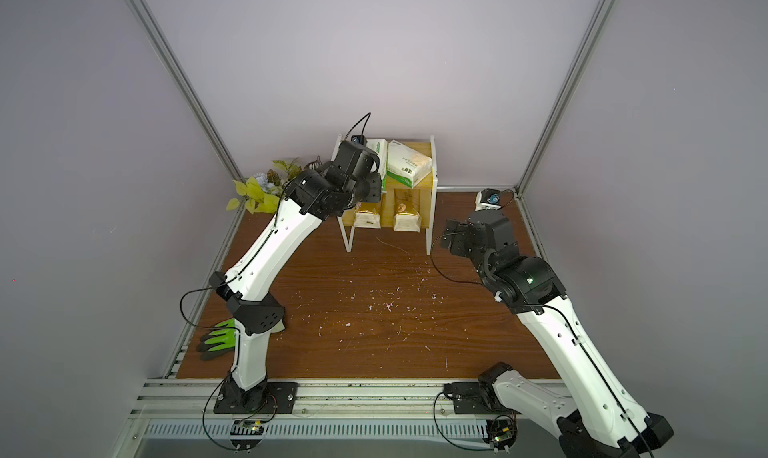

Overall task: Place the tissue boxes on the shelf by color
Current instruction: Place a box of tissues on the shelf.

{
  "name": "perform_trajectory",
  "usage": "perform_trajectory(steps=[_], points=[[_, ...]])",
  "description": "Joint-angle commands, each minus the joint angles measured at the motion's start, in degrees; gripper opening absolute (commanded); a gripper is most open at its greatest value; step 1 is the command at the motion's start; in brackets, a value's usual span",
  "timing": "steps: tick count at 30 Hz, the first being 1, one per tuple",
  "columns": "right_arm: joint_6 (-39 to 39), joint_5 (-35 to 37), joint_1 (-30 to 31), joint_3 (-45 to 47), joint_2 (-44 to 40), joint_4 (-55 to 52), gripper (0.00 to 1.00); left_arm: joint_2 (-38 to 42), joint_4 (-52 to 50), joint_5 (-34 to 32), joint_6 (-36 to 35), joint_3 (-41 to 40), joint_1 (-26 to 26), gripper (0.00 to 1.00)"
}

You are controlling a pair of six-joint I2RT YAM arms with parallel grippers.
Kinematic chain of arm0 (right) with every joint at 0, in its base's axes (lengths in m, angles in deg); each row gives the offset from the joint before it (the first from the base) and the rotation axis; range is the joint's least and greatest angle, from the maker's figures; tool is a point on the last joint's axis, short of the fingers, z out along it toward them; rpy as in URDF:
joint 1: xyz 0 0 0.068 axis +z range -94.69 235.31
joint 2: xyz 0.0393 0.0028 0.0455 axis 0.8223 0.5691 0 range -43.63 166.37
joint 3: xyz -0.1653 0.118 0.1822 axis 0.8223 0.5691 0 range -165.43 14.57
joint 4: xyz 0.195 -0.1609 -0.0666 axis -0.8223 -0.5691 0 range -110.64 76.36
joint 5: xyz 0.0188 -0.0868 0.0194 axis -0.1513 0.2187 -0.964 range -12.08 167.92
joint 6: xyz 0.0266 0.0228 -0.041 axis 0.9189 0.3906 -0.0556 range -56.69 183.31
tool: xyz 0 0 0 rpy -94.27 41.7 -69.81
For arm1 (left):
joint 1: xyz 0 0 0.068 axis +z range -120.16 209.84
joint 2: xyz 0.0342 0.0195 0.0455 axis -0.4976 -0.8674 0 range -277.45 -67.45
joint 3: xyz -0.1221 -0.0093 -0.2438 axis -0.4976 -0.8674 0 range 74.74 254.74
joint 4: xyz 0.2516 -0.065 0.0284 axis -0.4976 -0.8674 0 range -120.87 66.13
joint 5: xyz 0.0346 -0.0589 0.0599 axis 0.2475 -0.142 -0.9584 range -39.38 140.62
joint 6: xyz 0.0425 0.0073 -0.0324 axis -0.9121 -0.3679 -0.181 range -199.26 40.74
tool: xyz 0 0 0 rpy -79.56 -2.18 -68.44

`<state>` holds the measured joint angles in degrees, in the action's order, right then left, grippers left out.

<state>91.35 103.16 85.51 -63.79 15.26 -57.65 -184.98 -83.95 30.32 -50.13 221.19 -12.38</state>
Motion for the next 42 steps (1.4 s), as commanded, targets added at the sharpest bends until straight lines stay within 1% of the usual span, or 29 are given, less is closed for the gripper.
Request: perform_trajectory(steps=[1, 5, 10, 18, 23, 27, 34, 37, 39, 42], points=[[1.97, 0.23, 0.12, 0.70, -1.14, 0.59, 0.99, -2.34, 1.00, 0.61, -0.57, 2.57, 1.04, 0.37], [2.55, 0.25, 0.13, 1.33, -1.87, 0.26, 0.99, -3.62, 1.66, 0.40, -0.82, 5.08, 1.28, 0.37], [3.20, 0.69, 0.13, 2.84, -2.97, -0.44, 0.99, -3.64, 5.22, 0.61, -1.26, 5.11, 1.35, 0.37], [4.66, 0.24, 0.13, 4.62, -4.74, -1.15, 0.99, -5.31, 11.50, 2.69, -1.02, 5.07, 1.79, 0.37], [4.32, 0.50, 0.04, 4.75, -5.08, -2.00, 0.99, -5.88, 12.87, 3.00, -0.98, 5.03, 1.79, 0.37], [3.98, 0.17, 0.13, 5.84, -5.19, -1.50, 0.99, -2.63, 12.79, 0.97, -1.68, 1.57, 1.79, 0.37], [3.48, -1.66, 0.10, 10.11, -5.15, 1.66, 0.99, 5.39, 12.62, -5.99, -4.18, -6.67, 1.80, 0.39], [3.09, -2.36, 0.13, 11.52, -4.91, 3.03, 0.98, 6.22, 12.35, -8.16, -5.44, -8.10, 1.80, 0.41], [2.99, -2.38, 0.13, 12.14, -4.78, 3.65, 0.98, 6.05, 12.35, -8.63, -6.11, -8.30, 1.84, 0.42], [2.99, -2.35, 0.13, 12.78, -4.61, 4.12, 0.98, 5.01, 12.20, -8.47, -6.82, -8.24, 1.86, 0.46]])
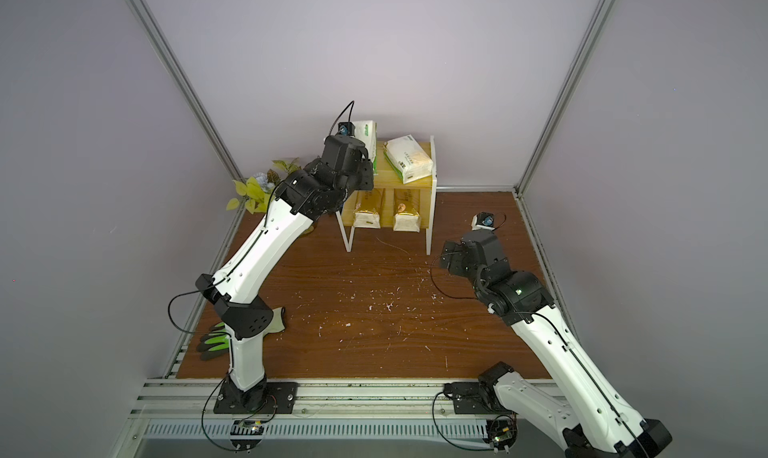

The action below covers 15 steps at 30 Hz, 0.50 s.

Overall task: Place the tissue boxes on the shelf by color
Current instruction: Place a box of tissues on the shelf.

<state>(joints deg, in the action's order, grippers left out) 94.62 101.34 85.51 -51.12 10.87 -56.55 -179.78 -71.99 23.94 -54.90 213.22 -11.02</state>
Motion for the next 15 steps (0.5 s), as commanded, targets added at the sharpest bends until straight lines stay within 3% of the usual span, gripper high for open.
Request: perform_trajectory(steps=[1, 10, 15], points=[[-0.21, -0.58, 0.13, 0.20, -0.16, 3.17, 0.98, -0.57, 0.22, -1.76, -1.88, -0.26, 0.52, 0.47], [0.58, 0.08, 0.13, 0.59, -0.69, 2.44, 0.98, -2.42, -0.05, 0.65, -0.48, -0.56, 1.95, 0.73], [2.15, 1.15, 0.13, 1.68, -2.19, 1.31, 0.97, -2.78, 0.04, 1.89, 0.69, -1.57, 3.58, 0.79]])
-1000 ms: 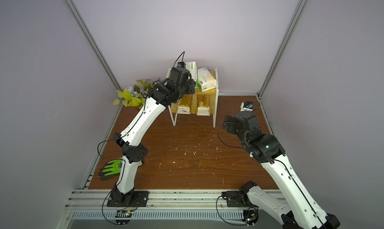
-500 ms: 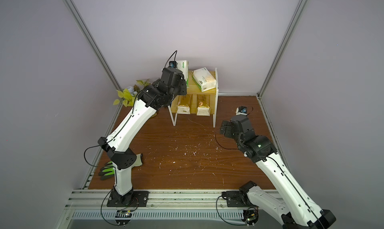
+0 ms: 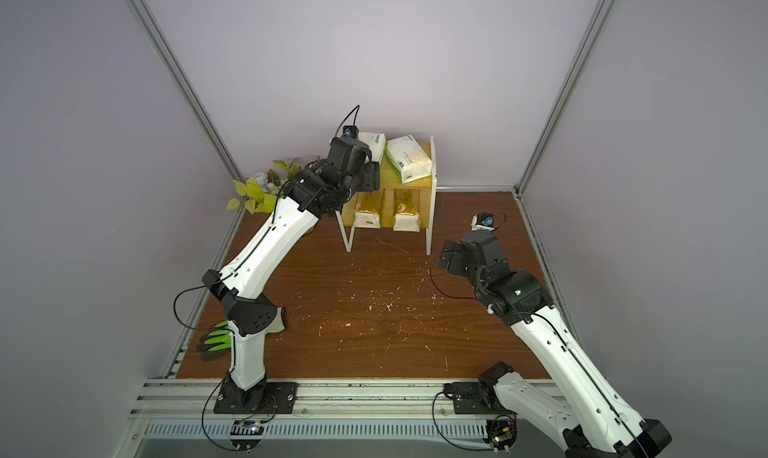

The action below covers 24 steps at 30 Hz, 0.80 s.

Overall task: Place the tissue boxes on the shelf by color
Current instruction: Place a box of tissues on the shelf.

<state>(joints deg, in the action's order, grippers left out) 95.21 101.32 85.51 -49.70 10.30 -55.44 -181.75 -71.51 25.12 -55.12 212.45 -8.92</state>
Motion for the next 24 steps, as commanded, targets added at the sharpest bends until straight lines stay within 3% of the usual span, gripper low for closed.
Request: perform_trajectory(steps=[1, 8, 11, 24], points=[[1.81, 1.36, 0.13, 0.49, -1.95, -0.03, 0.97, -0.99, -0.40, 0.70, 0.87, -0.77, 1.66, 0.80], [3.60, 2.23, 0.13, 0.91, -3.35, -1.80, 0.97, -3.42, -0.14, 1.39, -0.21, 1.05, 2.28, 0.85], [3.61, 1.91, 0.13, 0.97, -3.39, -1.89, 0.97, -5.04, -0.18, 2.53, -1.27, 3.15, 2.38, 0.99], [2.82, 1.15, 0.07, 1.43, -2.95, -0.82, 0.98, -0.16, 0.02, 4.54, -1.75, 0.49, 2.26, 0.99]])
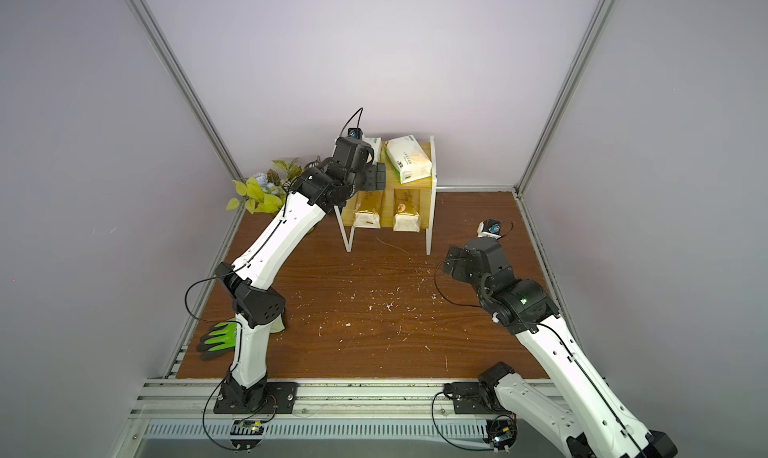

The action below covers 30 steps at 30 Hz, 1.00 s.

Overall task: Place the tissue boxes on the shelf by color
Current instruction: Place a box of tissues on the shelf.

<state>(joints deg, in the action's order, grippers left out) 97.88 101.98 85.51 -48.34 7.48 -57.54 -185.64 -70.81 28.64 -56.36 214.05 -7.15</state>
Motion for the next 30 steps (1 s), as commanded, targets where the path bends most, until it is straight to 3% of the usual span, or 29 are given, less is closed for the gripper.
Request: perform_trajectory(steps=[1, 20, 25, 30], points=[[-0.05, 0.38, 0.12, -0.01, -0.13, 1.56, 0.98, 4.24, -0.70, 1.06, -0.34, -1.86, 0.44, 0.99], [-3.54, -0.15, 0.11, -0.92, 2.99, 4.41, 0.99, 14.58, -0.63, -3.11, 2.35, -18.89, -4.83, 0.99], [-3.72, -0.17, 0.13, -0.72, 3.37, 4.36, 0.99, 20.30, -0.52, -2.63, 6.09, -27.27, -5.70, 0.99], [-2.59, 0.36, 0.13, 1.10, 4.52, 4.51, 0.99, 27.95, 1.72, -1.76, 10.48, -40.63, -6.16, 0.99]])
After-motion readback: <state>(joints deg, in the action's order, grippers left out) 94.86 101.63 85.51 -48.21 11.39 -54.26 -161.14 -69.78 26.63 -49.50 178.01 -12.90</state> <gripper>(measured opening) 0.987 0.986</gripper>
